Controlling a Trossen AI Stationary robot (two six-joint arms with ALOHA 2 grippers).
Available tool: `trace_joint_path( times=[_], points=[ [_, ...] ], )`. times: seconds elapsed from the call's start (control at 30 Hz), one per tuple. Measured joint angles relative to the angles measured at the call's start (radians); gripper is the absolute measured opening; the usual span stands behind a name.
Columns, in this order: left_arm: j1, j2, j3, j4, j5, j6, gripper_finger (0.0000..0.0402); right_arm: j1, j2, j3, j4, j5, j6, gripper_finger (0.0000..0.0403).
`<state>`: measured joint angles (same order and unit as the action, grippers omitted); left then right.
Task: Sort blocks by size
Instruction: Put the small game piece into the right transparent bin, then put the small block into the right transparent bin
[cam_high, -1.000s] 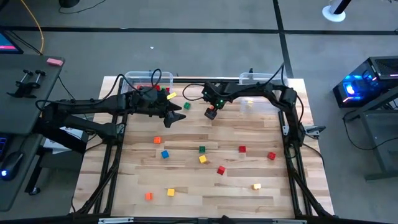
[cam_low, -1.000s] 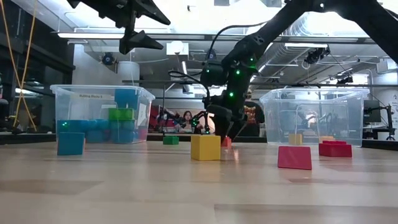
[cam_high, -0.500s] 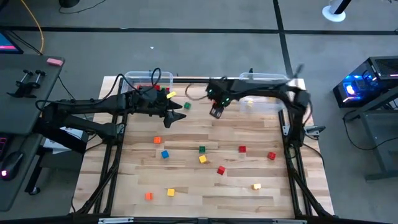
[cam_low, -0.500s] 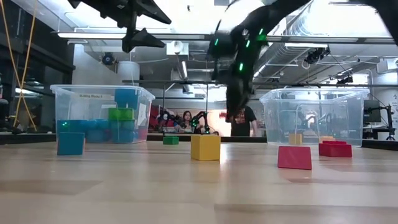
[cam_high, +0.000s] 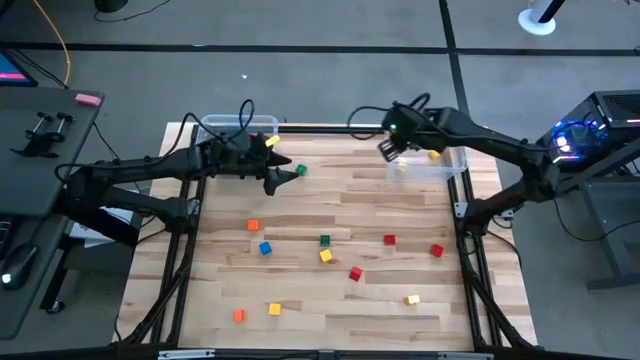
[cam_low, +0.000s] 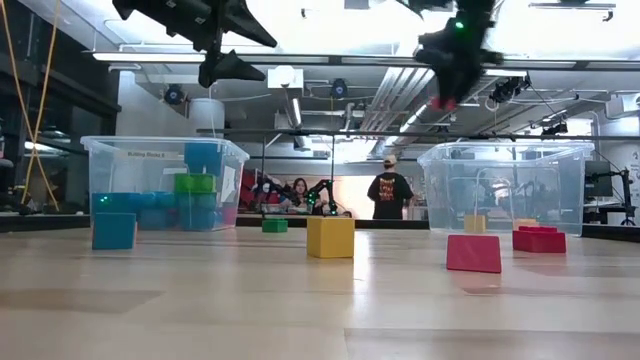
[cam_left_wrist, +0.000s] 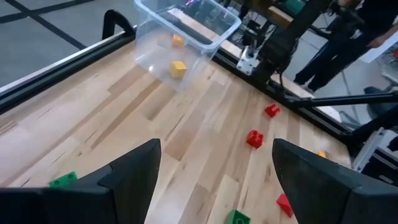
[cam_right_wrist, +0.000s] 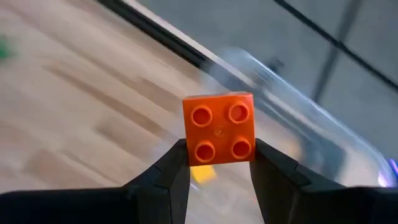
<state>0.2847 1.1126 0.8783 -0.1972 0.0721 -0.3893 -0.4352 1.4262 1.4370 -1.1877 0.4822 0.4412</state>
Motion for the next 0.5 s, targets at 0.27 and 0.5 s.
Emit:
trace_joint_path(
  times=[0.27, 0.5],
  points=[
    [0.003, 0.0, 0.0, 0.034, 0.014, -0.002, 0.0296, -0.14, -0.048, -0.148, -0.109, 0.033, 0.281, 0.0133],
    [0.003, 0.0, 0.0, 0.038, 0.043, -0.018, 0.0296, -0.221, -0.043, -0.223, -0.085, -0.026, 0.302, 0.0255]
  ],
)
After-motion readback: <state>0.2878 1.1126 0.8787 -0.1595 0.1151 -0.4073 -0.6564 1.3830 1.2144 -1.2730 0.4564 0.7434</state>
